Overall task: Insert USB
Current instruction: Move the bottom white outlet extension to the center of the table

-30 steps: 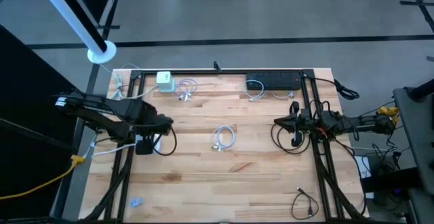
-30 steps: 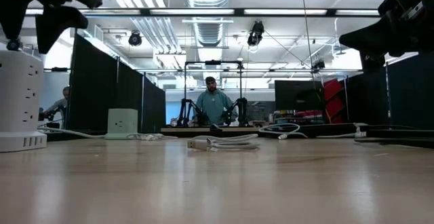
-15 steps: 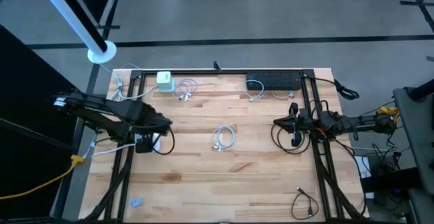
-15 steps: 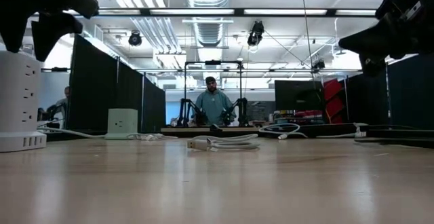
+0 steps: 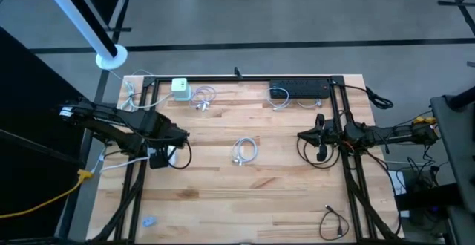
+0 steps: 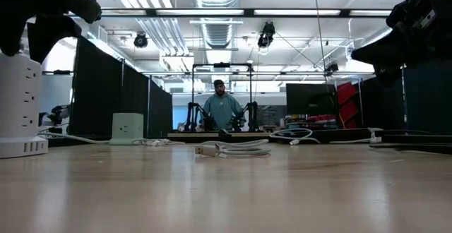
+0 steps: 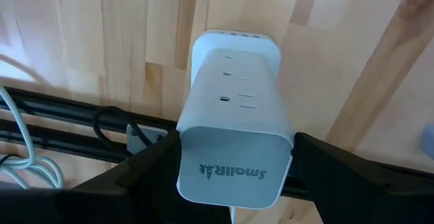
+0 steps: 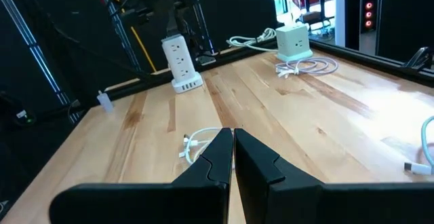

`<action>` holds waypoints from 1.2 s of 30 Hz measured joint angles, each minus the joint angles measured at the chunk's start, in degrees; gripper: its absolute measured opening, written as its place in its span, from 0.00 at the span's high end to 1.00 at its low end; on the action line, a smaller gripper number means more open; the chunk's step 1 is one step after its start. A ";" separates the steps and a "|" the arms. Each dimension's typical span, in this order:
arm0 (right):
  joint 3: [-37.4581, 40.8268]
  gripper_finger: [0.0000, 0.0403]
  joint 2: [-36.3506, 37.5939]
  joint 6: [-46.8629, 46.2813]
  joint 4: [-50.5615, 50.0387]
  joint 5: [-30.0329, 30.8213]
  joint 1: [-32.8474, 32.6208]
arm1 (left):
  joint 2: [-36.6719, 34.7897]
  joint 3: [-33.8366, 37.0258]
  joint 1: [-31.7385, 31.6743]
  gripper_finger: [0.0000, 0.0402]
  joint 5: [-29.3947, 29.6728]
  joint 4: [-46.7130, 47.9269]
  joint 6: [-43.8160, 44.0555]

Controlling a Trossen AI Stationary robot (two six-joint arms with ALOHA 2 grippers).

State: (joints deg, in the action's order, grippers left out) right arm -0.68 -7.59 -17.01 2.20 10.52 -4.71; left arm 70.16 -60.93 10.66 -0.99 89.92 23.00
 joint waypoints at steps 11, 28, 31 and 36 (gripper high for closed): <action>0.02 1.00 -1.22 -2.80 -0.03 -0.07 0.00 | -0.08 1.01 -0.02 0.31 -0.67 -0.21 -3.62; 0.02 1.00 -1.62 -2.67 -0.03 -0.07 0.00 | 1.77 -11.82 -0.48 0.19 -10.32 0.11 -3.49; 0.02 1.00 -1.60 -2.65 -0.03 -0.09 0.00 | 1.05 -9.47 -0.54 0.16 -12.09 0.16 -1.29; 0.02 1.00 -1.60 -2.78 -0.05 -0.09 0.00 | 0.89 -8.15 -0.59 0.13 -10.94 0.14 -2.97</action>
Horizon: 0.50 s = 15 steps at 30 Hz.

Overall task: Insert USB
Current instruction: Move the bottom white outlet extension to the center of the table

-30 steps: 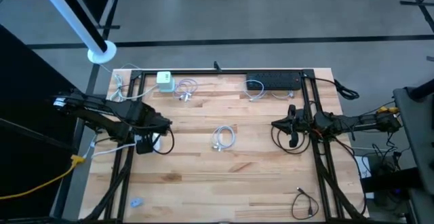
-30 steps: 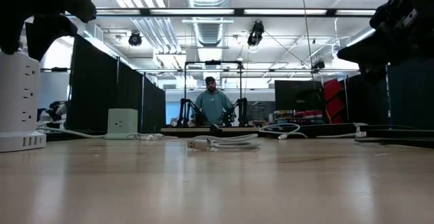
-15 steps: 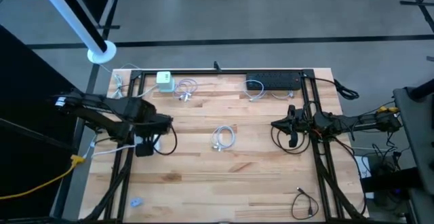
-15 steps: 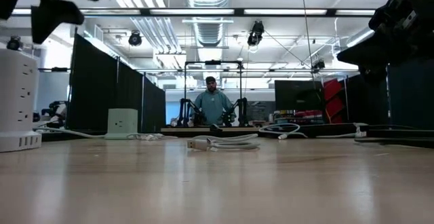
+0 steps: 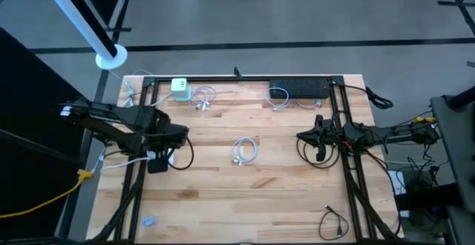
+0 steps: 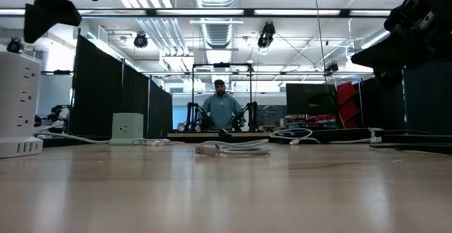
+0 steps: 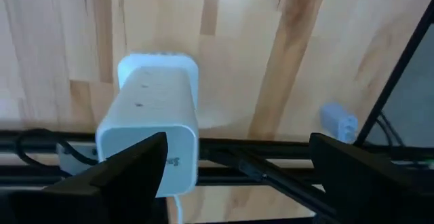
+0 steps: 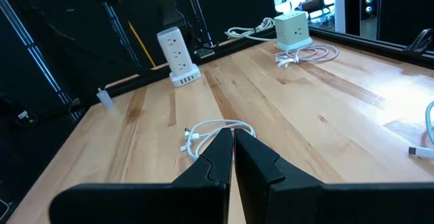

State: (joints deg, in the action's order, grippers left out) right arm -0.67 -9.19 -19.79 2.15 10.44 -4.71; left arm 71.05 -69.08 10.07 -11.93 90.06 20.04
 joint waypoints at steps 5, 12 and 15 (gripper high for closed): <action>0.00 1.00 0.00 0.31 0.00 0.02 0.00 | 0.13 -0.09 -0.04 0.15 1.46 -4.27 -0.07; 0.00 1.00 0.00 -0.44 -0.04 -0.11 -0.02 | 0.98 1.71 -0.55 0.15 4.97 -0.74 -0.68; 0.00 1.00 0.00 -0.46 -0.04 -0.15 -0.01 | 1.69 3.10 -1.20 0.13 7.21 0.08 -1.07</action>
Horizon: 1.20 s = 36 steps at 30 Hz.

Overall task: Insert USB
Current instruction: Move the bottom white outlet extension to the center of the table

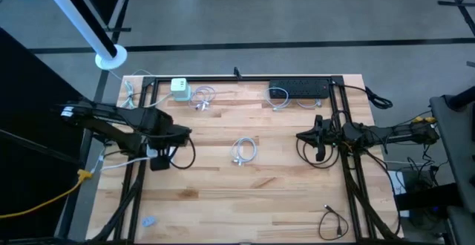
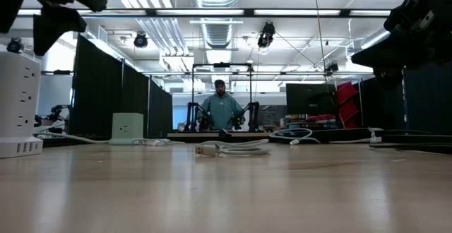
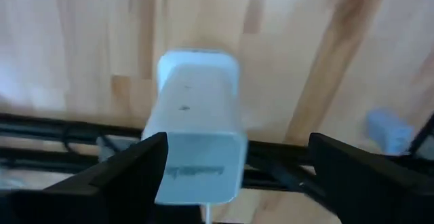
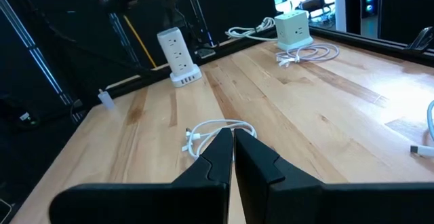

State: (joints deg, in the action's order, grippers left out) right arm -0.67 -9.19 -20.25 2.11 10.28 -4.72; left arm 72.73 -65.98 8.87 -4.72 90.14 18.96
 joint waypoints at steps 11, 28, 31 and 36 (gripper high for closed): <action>0.02 1.00 -2.23 -3.20 -0.06 -0.24 -0.02 | 1.77 6.11 -0.14 0.09 2.05 0.09 -4.94; 0.04 1.00 -4.85 -3.37 0.13 -0.20 -0.02 | 1.80 13.37 -0.14 0.26 2.87 0.03 -6.14; 0.04 1.00 -4.87 -4.46 0.15 -0.20 -0.02 | 1.63 14.58 -0.14 0.26 2.03 0.53 -6.15; 0.04 1.00 -4.85 -5.77 0.19 -0.20 -0.02 | 1.78 13.11 -0.12 0.26 2.35 -1.12 -6.18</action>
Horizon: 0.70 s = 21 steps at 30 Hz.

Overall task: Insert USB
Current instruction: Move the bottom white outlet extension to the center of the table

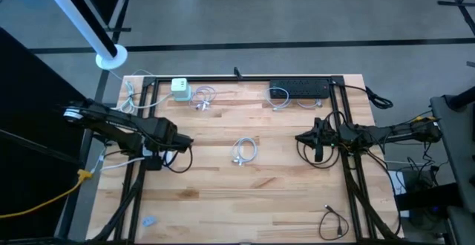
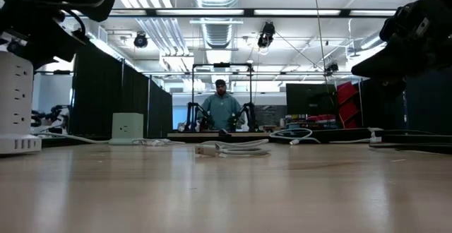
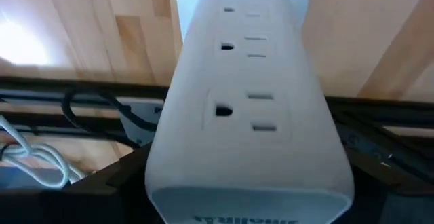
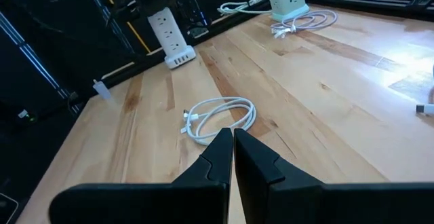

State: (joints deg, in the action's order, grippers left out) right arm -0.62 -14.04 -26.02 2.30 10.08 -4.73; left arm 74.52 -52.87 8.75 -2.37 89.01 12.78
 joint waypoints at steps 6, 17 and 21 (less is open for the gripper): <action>0.00 1.00 -0.02 0.61 0.05 0.00 0.00 | 0.69 -6.47 0.00 0.26 0.63 -8.30 2.69; -9.52 1.00 -9.48 9.70 -0.34 -2.08 0.00 | 11.60 -14.97 0.09 0.26 1.18 -29.15 1.74; -13.80 1.00 -18.79 11.06 -0.38 -3.04 0.00 | 16.68 -17.90 0.20 0.26 4.06 -32.37 -0.34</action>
State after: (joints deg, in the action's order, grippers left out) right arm -14.42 -32.83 -14.96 1.92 7.04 -4.73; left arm 91.20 -70.77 8.95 1.69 56.64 12.44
